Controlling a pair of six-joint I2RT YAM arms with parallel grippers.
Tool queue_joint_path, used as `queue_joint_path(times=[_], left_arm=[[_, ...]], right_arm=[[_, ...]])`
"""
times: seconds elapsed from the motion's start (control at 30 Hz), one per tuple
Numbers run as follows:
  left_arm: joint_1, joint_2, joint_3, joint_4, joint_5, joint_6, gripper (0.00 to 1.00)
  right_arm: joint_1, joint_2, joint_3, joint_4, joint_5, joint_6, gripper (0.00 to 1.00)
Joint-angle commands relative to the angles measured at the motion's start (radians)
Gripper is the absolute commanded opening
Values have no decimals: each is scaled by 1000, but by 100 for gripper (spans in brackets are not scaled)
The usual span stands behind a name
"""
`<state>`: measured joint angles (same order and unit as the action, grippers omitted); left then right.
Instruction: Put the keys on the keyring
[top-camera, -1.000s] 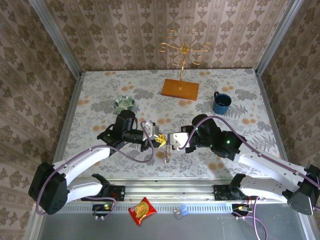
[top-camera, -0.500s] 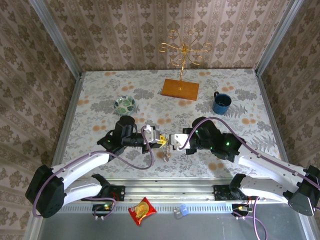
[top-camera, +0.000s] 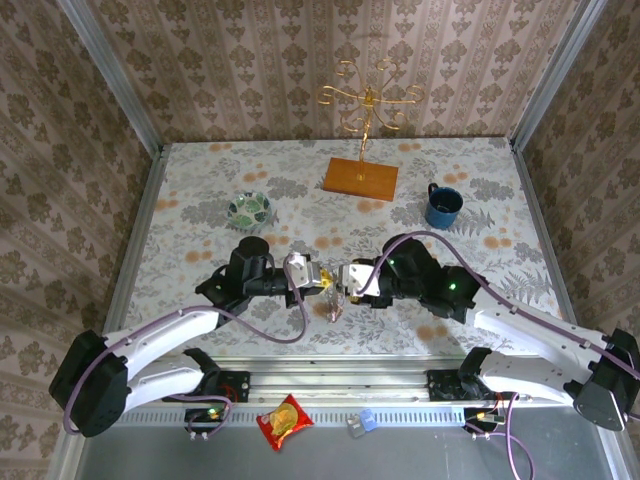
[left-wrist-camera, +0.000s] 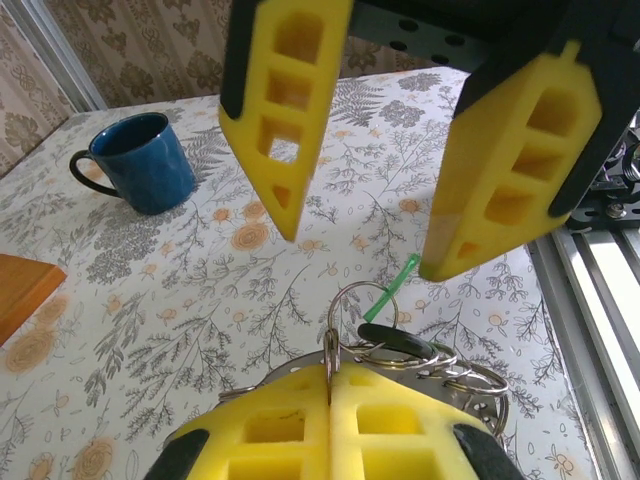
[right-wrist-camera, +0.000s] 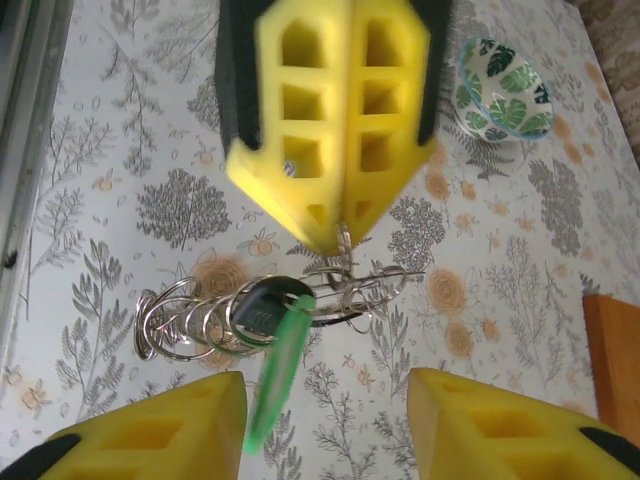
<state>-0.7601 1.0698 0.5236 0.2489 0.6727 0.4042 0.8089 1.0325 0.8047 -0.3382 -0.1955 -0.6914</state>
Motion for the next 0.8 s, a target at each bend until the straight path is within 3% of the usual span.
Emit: queue_joint_path(times=[0.0,0.2,0.77], left_arm=[[-12,-21,-19,50,-4,-7,0],[-21,-31,-22,64,-13,-4,0],[-27,-41,-28,73,-15,7,0]], right_arm=[[-28,-30,17,47,-147,100,50],[-29,50,27,152,-244,251,47],[-29,113,10,182,-150,281,14]])
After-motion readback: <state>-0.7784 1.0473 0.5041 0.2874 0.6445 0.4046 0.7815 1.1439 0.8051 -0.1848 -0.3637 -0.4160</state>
